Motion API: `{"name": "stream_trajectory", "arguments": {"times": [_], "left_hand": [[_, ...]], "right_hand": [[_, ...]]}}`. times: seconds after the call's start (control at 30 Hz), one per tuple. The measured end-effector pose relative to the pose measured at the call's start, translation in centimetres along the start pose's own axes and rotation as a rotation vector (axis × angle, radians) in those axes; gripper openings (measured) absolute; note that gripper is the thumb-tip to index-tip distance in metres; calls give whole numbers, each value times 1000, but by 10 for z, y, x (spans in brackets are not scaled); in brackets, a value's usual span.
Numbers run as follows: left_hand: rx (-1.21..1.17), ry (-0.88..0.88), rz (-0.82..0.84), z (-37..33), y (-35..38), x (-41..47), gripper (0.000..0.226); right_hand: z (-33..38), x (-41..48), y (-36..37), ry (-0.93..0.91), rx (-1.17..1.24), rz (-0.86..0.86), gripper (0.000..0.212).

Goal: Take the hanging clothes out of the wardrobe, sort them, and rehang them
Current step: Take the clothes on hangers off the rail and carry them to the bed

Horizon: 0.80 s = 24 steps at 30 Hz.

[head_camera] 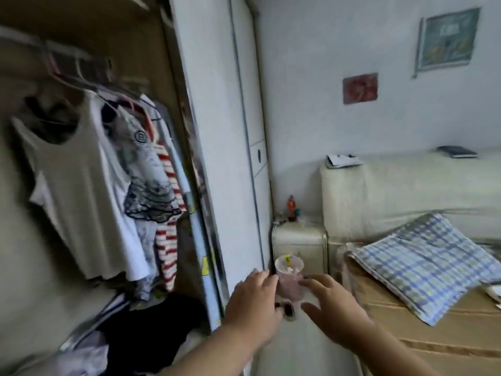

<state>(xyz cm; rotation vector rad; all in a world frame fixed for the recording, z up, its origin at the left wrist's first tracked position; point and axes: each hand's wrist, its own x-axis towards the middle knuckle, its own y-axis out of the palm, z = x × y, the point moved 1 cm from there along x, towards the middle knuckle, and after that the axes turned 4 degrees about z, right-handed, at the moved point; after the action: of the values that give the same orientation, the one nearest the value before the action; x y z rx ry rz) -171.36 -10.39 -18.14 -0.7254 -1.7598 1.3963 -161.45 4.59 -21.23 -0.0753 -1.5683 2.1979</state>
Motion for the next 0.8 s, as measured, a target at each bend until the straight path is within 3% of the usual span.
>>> {"name": "stream_trajectory", "arguments": {"times": [0.23, 0.6, 0.8], "left_hand": [[87, -220, -204, 115, -97, 23, 63], [200, -411, -561, 212, -257, 80, 61], [285, -463, -742, 258, -328, 134, 60]], "right_hand": [[112, 120, -20, -286, 57, -55, 57], [237, 282, -126, -562, 200, -311, 57], [283, 403, -161, -663, 334, -268, 63]]}}
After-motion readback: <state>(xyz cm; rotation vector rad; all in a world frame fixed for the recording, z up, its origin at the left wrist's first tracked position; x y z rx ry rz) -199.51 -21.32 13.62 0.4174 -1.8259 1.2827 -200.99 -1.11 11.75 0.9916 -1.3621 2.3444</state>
